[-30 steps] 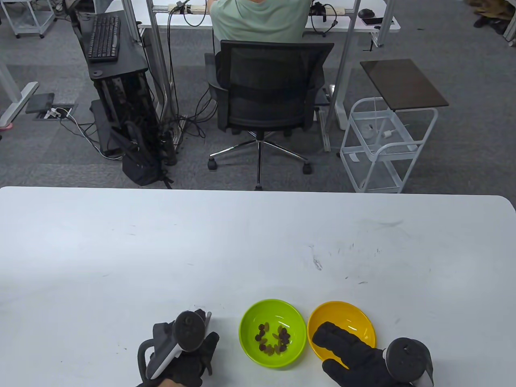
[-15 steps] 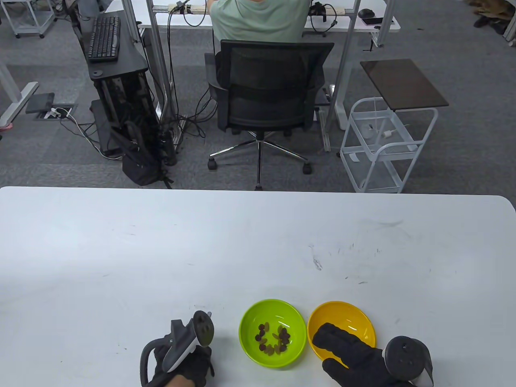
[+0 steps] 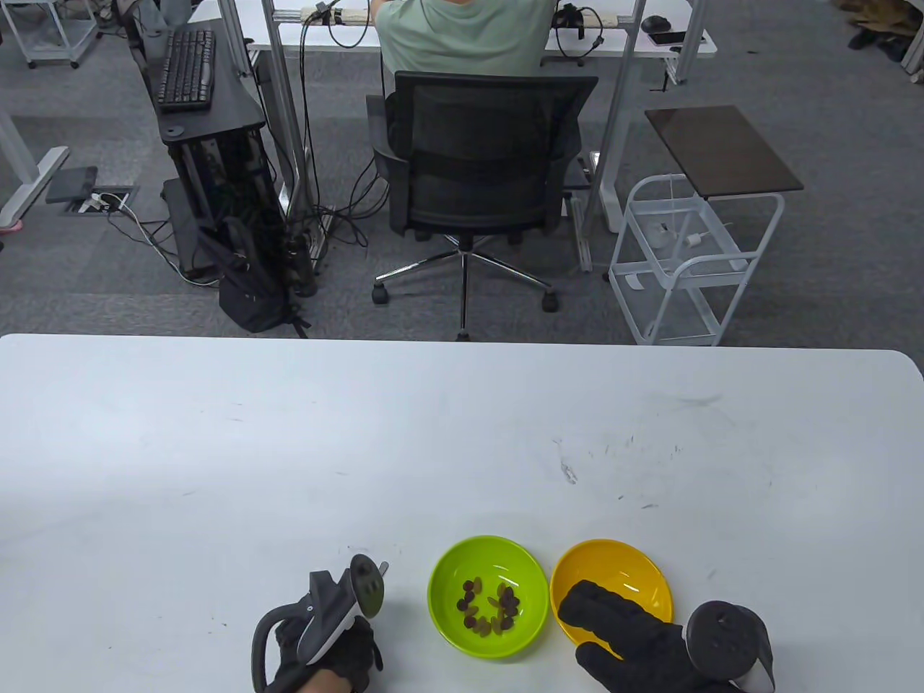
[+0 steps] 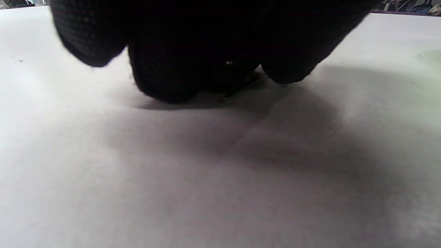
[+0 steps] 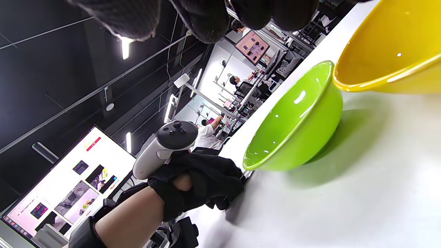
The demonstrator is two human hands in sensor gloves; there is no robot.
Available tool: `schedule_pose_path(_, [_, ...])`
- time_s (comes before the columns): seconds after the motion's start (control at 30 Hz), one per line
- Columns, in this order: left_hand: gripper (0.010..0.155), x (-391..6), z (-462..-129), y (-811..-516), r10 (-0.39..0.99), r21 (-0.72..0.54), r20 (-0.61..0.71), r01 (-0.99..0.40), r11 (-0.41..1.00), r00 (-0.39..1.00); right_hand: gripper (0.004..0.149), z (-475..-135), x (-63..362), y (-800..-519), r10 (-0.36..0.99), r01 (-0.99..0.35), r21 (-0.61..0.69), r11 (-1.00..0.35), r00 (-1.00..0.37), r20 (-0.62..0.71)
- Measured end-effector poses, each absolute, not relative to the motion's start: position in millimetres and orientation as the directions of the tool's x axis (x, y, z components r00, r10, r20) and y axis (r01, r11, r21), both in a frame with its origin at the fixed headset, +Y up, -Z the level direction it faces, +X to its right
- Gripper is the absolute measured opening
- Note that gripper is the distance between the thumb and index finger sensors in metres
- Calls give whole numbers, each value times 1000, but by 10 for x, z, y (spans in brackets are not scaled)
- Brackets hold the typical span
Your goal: Pick raisins with tweezers into bowl
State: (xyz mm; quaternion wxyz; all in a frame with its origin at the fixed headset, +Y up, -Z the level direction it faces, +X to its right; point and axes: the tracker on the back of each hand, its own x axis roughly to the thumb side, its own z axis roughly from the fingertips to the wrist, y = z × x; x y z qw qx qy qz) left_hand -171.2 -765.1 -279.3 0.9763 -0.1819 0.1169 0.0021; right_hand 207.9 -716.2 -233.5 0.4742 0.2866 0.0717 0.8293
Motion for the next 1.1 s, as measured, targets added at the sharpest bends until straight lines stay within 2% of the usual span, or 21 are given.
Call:
schedule_pose_path(0.27, [51, -1766, -2795, -7542, 59, -304, -253, -137, 943, 966, 64, -2345, 2082, -7156, 828, -745, 392, -540, -388, 404])
schedule_pose_path(0.43, [51, -1776, -2784, -7410, 165, -211, -259, -222, 952, 952, 64, -2364, 2095, -7158, 831, -744, 395, -539, -393, 395])
schedule_pose_path(0.57, [51, -1706, -2758, -7262, 205, -124, -237, -239, 963, 950, 65, -2389, 2109, -7169, 829, -744, 390, -543, -403, 387])
schedule_pose_path(0.63, [51, -1638, -2732, -7155, 239, -58, -208, -255, 965, 949, 66, -2403, 2132, -7163, 833, -754, 378, -537, -402, 379])
schedule_pose_path(0.87, [51, -1308, -2672, -6848, 319, 46, -120, -316, 948, 940, 66, -2438, 2204, -7142, 850, -788, 348, -507, -391, 354])
schedule_pose_path(1.1, [50, -815, -2682, -6645, 388, 64, -36, -386, 920, 921, 66, -2447, 2222, -7149, 853, -805, 311, -506, -414, 319])
